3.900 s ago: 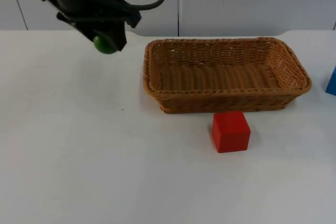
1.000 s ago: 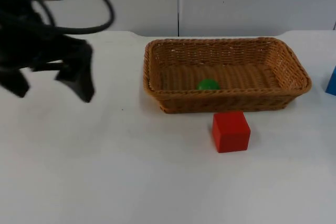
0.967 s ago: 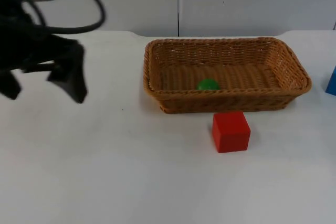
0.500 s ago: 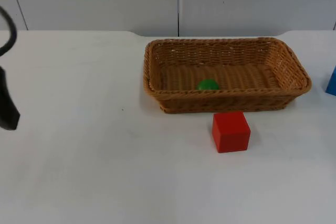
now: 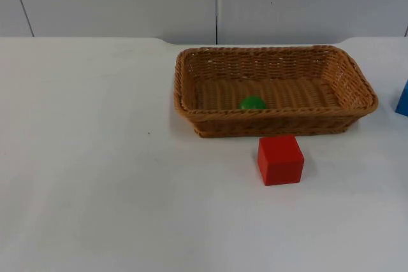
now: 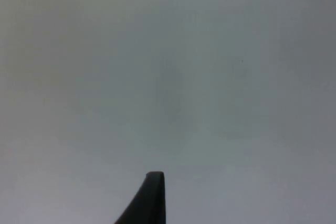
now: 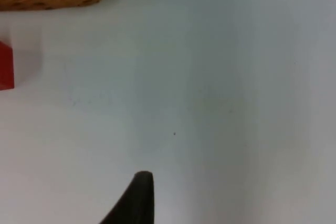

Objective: Place all geometric objects except the red cube into the basket.

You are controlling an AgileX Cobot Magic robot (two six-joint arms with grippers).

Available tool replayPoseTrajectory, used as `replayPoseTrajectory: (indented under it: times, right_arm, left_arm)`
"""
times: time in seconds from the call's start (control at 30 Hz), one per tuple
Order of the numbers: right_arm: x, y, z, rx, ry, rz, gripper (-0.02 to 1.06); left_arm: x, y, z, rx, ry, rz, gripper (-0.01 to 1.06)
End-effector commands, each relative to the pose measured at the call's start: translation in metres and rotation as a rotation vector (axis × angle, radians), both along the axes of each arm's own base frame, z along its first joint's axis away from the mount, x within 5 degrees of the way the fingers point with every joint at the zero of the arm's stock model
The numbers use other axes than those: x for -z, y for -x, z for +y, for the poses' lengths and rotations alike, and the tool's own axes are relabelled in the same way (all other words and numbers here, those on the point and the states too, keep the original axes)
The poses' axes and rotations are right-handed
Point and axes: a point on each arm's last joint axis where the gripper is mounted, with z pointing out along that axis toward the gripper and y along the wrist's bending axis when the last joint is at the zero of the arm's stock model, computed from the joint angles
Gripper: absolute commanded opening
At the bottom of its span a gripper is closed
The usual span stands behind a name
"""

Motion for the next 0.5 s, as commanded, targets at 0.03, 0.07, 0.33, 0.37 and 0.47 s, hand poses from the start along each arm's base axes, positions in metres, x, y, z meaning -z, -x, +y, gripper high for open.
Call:
replayPoseTrajectory:
  times: [0.03, 0.07, 0.33, 0.37, 0.47]
  right_arm:
    - [0.0, -0.005, -0.001, -0.002, 0.002, -0.011, 1.05]
    - [0.0, -0.009, -0.001, 0.016, -0.011, -0.018, 1.05]
    - [0.018, -0.066, -0.002, 0.061, -0.028, 0.079, 1.05]
    - [0.023, -0.079, -0.002, 0.038, -0.013, 0.106, 1.05]
    - [0.04, -0.116, -0.002, -0.043, 0.034, 0.171, 1.05]
  left_arm:
    - [0.001, 0.001, 0.001, -0.007, -0.005, -0.001, 0.97]
    - [0.001, 0.002, 0.001, -0.007, -0.003, 0.001, 0.97]
    - [0.0, 0.001, 0.0, -0.018, 0.019, 0.001, 0.97]
    - [0.0, 0.001, 0.0, -0.02, 0.023, -0.001, 0.97]
    - [0.0, 0.001, -0.001, -0.021, 0.025, -0.003, 0.97]
